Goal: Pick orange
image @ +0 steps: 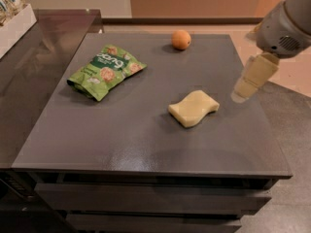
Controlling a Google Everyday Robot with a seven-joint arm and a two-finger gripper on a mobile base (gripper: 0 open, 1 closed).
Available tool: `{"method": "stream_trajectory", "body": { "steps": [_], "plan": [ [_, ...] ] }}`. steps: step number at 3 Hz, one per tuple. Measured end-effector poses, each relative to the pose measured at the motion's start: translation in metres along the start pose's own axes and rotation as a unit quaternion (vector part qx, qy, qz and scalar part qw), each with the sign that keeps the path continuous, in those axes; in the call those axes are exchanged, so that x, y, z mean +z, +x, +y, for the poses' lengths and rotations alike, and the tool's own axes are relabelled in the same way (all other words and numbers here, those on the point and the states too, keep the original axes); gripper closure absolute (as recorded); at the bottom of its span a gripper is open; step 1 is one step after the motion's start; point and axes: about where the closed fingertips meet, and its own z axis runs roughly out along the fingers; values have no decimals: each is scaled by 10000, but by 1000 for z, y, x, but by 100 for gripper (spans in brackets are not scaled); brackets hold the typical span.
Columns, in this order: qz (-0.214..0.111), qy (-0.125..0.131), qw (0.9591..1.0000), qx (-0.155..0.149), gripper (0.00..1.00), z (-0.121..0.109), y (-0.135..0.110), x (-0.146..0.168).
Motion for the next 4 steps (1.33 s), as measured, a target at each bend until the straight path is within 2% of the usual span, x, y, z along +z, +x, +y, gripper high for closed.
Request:
{"method": "stream_trajectory", "body": {
  "steps": [1,2,3,4],
  "plan": [
    [-367,141,9989,247,0,-39,-13,32],
    [-733,243,9955,554,0,-79,-32,63],
    [-1033,393,9882,1064,0,-119,-43,93],
    [-1288,449,9801,1444,0,-151,-57,120]
  ]
}}
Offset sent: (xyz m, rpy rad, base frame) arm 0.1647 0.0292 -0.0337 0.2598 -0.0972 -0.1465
